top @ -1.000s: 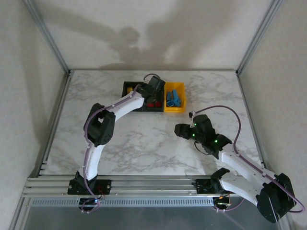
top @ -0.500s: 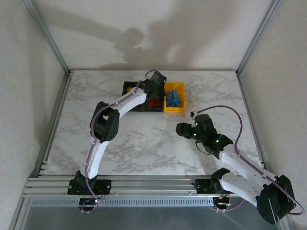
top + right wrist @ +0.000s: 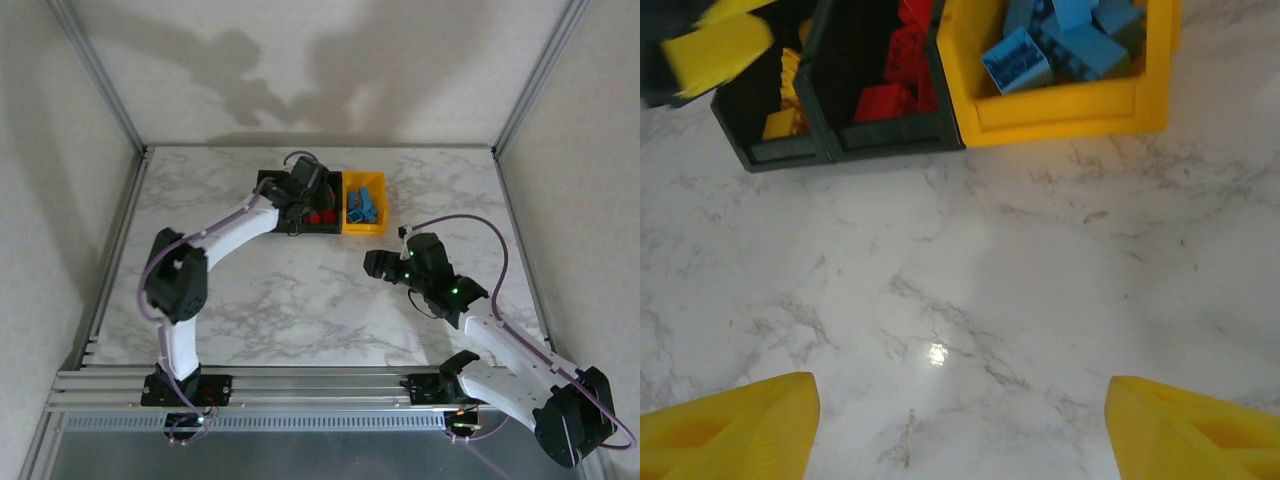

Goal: Sort the legos into containers by color
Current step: Place the lego in the container, then reset both arms

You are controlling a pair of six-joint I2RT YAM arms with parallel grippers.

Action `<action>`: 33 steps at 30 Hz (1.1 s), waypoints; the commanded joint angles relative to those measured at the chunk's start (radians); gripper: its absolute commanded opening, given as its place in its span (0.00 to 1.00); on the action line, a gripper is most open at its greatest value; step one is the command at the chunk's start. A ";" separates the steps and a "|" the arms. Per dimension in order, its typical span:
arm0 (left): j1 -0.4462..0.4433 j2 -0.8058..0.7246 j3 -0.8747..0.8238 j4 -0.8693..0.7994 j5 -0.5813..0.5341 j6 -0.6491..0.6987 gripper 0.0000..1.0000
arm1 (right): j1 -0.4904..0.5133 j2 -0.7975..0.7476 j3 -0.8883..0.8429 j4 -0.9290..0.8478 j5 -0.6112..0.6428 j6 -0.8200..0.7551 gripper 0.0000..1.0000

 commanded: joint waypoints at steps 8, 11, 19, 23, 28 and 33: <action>-0.007 -0.401 -0.376 0.133 -0.051 0.020 0.64 | -0.007 0.107 0.108 0.036 -0.008 -0.044 0.80; -0.002 -0.499 -0.468 0.145 -0.070 0.018 0.71 | -0.007 0.139 0.132 0.052 -0.008 -0.055 0.82; 0.034 -0.667 -0.629 0.150 -0.233 0.040 1.00 | -0.007 0.212 0.208 0.052 0.104 -0.097 0.99; 0.073 -0.770 -0.711 0.227 -0.346 0.081 1.00 | -0.016 0.222 0.255 0.047 0.309 -0.134 0.99; 0.165 -0.876 -0.822 0.353 -0.518 0.127 1.00 | -0.103 0.208 0.239 0.098 0.581 -0.163 0.99; 0.230 -1.029 -1.043 0.665 -0.664 0.293 1.00 | -0.178 0.052 -0.001 0.468 0.777 -0.338 0.99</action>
